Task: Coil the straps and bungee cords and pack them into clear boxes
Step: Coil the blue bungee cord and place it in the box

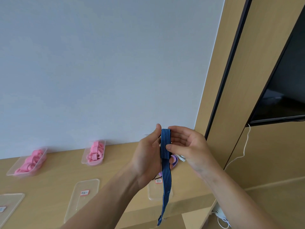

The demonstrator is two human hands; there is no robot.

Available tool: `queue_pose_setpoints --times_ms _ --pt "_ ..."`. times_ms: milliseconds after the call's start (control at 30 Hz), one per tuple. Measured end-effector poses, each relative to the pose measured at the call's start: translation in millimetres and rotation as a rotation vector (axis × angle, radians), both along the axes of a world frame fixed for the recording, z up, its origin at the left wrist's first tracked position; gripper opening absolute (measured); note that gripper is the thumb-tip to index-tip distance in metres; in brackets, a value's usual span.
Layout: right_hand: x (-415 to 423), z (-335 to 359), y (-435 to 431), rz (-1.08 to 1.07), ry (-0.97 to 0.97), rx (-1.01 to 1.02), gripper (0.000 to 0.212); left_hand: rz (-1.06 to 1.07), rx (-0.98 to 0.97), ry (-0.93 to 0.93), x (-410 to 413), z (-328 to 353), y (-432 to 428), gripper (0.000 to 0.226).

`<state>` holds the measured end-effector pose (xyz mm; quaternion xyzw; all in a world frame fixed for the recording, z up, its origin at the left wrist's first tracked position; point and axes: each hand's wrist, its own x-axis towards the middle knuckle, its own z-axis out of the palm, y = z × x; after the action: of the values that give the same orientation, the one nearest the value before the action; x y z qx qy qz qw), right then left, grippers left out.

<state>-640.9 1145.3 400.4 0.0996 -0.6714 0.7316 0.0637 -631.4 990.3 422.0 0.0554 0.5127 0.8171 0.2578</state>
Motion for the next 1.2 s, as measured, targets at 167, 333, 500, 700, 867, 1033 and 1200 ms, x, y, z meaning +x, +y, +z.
queue_pose_setpoints --times_ms 167,333,500,700,867,1033,1200 --pt "-3.5 -1.8 -1.6 -0.008 0.039 0.037 0.051 0.017 -0.063 0.044 -5.2 -4.0 0.8 0.081" --pt "-10.1 -2.1 -0.5 -0.063 0.132 0.117 0.056 0.070 -0.123 0.076 -6.2 -3.4 4.7 0.060" --pt "-5.9 2.0 -0.9 -0.139 0.215 0.211 0.060 0.038 -0.229 -0.025 -4.5 -11.8 1.8 0.064" --pt "-4.2 -2.3 -1.8 -0.252 0.369 0.382 0.057 0.026 -0.276 -0.121 -8.5 -18.8 -5.0 0.078" --pt "-5.0 -12.3 -9.9 -0.327 0.593 0.505 0.037 0.156 -0.197 -0.164 -17.2 -17.1 -16.2 0.064" --pt "-3.5 -23.1 -21.5 -0.235 0.690 0.491 0.027 0.231 -0.108 -0.190 -23.2 -16.2 -25.3 0.057" --pt "-10.1 -37.5 -30.3 -0.181 0.789 0.544 0.023 0.243 -0.125 -0.073 -29.7 -16.3 -37.4 0.034"
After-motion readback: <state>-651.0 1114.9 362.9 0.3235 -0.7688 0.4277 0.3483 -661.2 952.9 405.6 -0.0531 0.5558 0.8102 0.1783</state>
